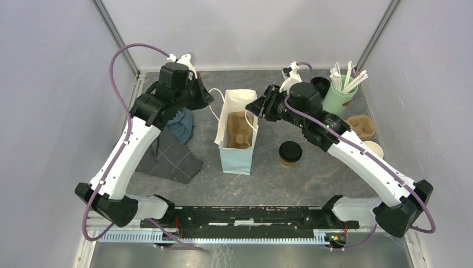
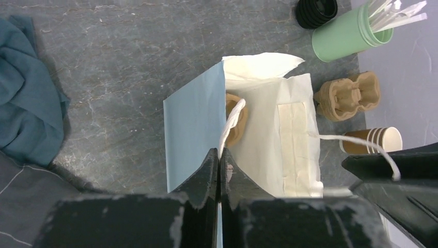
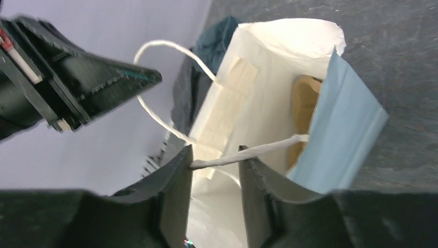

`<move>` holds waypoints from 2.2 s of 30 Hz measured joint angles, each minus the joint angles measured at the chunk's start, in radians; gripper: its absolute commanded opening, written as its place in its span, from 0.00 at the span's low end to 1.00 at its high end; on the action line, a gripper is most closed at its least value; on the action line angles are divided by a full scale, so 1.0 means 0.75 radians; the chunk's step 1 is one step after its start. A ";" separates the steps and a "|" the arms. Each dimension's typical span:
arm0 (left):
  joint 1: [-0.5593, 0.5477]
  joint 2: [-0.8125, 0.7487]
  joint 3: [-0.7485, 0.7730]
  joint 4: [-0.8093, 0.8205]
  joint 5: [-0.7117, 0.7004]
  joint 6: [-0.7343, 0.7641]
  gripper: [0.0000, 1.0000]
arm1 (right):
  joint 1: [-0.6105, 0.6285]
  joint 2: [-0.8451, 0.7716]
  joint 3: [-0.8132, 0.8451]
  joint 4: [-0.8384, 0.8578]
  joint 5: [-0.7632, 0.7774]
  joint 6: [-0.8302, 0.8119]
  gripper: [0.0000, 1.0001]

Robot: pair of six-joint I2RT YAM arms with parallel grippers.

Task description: Pack the takeout coffee

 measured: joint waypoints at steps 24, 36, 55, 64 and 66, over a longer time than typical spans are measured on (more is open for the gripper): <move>0.000 0.009 0.683 0.108 0.052 -0.009 0.02 | 0.008 -0.007 0.397 0.244 0.021 0.180 0.00; 0.000 -0.132 0.271 0.256 -0.035 -0.114 0.02 | -0.014 -0.045 0.173 0.347 0.012 0.227 0.00; 0.128 -0.172 0.205 0.338 0.153 -0.127 0.02 | -0.132 0.153 0.411 0.248 -0.352 0.087 0.00; 0.128 -0.191 0.288 0.350 0.152 -0.183 0.05 | -0.132 0.080 0.402 0.242 -0.329 0.188 0.11; 0.128 -0.214 0.215 0.362 0.124 -0.216 0.31 | -0.133 0.028 0.281 0.240 -0.288 0.210 0.26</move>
